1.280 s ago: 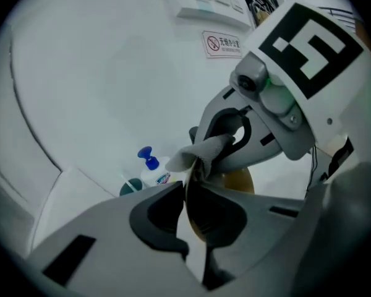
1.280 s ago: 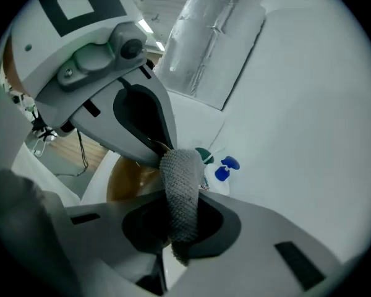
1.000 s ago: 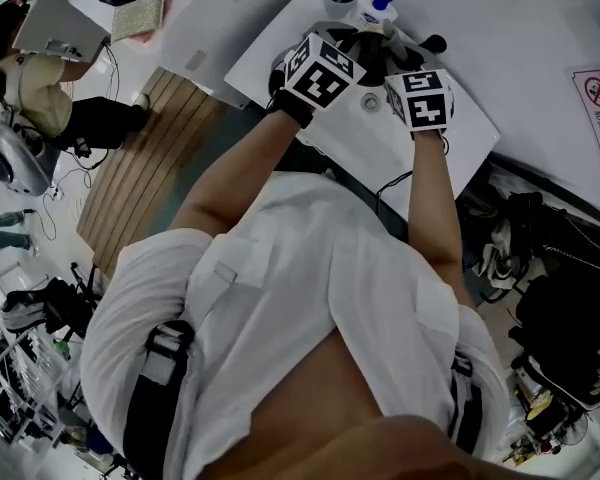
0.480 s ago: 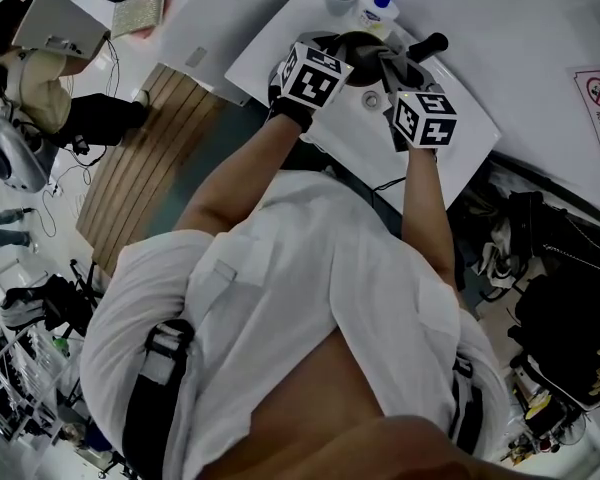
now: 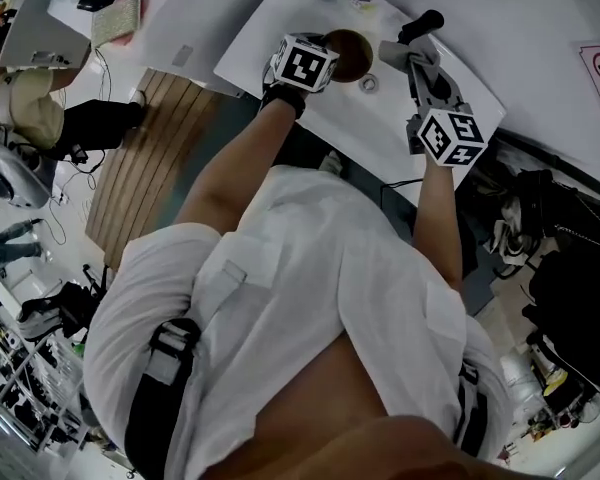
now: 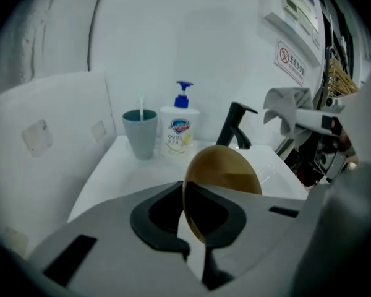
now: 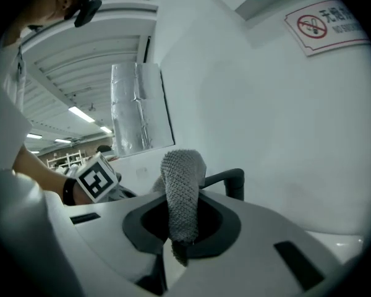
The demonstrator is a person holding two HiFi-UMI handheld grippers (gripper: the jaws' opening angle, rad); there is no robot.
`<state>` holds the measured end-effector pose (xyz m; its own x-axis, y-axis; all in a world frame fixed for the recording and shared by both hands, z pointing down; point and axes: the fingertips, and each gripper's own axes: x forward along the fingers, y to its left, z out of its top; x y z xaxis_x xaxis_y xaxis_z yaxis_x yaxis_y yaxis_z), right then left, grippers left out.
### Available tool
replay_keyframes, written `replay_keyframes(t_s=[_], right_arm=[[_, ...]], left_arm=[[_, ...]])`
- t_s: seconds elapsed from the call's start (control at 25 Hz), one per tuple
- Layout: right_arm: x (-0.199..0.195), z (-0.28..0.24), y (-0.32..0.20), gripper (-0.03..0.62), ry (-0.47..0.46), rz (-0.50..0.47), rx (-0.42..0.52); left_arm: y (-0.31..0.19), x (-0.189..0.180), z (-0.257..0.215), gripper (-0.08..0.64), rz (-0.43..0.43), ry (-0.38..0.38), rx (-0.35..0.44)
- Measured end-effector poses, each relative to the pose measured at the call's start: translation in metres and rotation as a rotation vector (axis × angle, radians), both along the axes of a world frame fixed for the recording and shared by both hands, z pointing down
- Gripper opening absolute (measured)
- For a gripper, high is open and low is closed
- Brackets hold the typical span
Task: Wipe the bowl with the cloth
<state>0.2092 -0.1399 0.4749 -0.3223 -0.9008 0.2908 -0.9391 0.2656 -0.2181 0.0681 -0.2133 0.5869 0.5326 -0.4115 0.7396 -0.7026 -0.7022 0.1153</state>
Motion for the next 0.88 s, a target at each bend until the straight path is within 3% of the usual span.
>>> replay_keyframes(t_s=[0.12, 0.36, 0.68, 0.8, 0.88], right_arm=[[0.014, 0.001, 0.014, 0.046, -0.028, 0.033, 0.023], [0.039, 0.013, 0.047, 0.046, 0.008, 0.082, -0.016], [0.068, 0.019, 0.079, 0.046, 0.038, 0.137, -0.044], [0.069, 0.019, 0.083, 0.046, 0.035, 0.146, -0.044], [0.068, 0.018, 0.083, 0.046, 0.032, 0.143, -0.039]], left_arm=[[0.008, 0.014, 0.037, 0.018, 0.044, -0.019, -0.093], [0.033, 0.039, 0.115, 0.018, 0.131, -0.109, -0.293], [0.056, 0.049, 0.172, 0.021, 0.126, -0.172, -0.476], [0.063, 0.047, 0.180, 0.059, 0.113, -0.160, -0.523], [0.064, 0.049, 0.176, 0.157, 0.101, -0.116, -0.538]])
